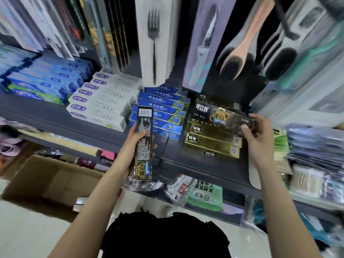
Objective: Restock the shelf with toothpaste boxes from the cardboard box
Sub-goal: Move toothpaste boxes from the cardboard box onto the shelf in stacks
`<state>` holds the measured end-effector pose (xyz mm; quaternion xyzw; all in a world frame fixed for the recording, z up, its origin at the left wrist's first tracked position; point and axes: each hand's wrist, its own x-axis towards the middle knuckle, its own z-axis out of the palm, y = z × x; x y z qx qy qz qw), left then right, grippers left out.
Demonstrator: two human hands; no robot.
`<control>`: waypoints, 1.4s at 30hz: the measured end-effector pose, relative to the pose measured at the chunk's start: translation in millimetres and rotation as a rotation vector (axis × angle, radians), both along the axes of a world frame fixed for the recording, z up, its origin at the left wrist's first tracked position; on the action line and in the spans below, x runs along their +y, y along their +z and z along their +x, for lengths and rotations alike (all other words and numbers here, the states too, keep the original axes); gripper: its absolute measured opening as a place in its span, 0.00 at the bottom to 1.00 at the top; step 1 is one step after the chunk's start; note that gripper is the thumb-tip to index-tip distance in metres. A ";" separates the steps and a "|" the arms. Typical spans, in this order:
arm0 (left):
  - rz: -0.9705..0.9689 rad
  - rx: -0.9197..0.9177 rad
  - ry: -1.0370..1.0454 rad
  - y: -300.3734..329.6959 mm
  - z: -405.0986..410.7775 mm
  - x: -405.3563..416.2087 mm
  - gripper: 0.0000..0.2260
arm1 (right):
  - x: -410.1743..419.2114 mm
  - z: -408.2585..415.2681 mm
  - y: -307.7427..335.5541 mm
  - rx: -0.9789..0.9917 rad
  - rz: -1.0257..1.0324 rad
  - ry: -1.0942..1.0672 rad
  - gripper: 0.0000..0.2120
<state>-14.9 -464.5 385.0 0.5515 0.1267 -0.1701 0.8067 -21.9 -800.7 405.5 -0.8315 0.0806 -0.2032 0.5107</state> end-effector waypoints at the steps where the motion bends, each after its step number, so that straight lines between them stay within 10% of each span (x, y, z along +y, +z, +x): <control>1: -0.012 0.005 -0.010 -1.2 0.8 -5.0 0.28 | -5.2 11.5 -2.9 -0.016 -0.083 -0.016 0.15; 13: 0.180 -0.029 -0.138 4.4 -0.7 -72.7 0.35 | -11.8 104.5 -35.4 0.260 -0.621 -0.303 0.22; 20: 0.811 -0.514 -0.070 19.9 2.7 -121.7 0.38 | 80.2 -8.6 11.5 0.460 0.533 0.263 0.26; 29: 0.752 -0.743 -0.548 25.9 14.8 -114.3 0.43 | 52.1 -25.0 -2.0 0.299 0.769 0.129 0.40; 35: 1.329 -1.234 -0.754 46.3 40.2 -121.9 0.39 | 15.8 -25.6 2.9 0.275 -0.334 0.011 0.43; 42: 1.620 -1.677 -0.641 50.7 78.3 -145.7 0.31 | -10.5 15.0 22.8 0.186 -0.829 0.047 0.26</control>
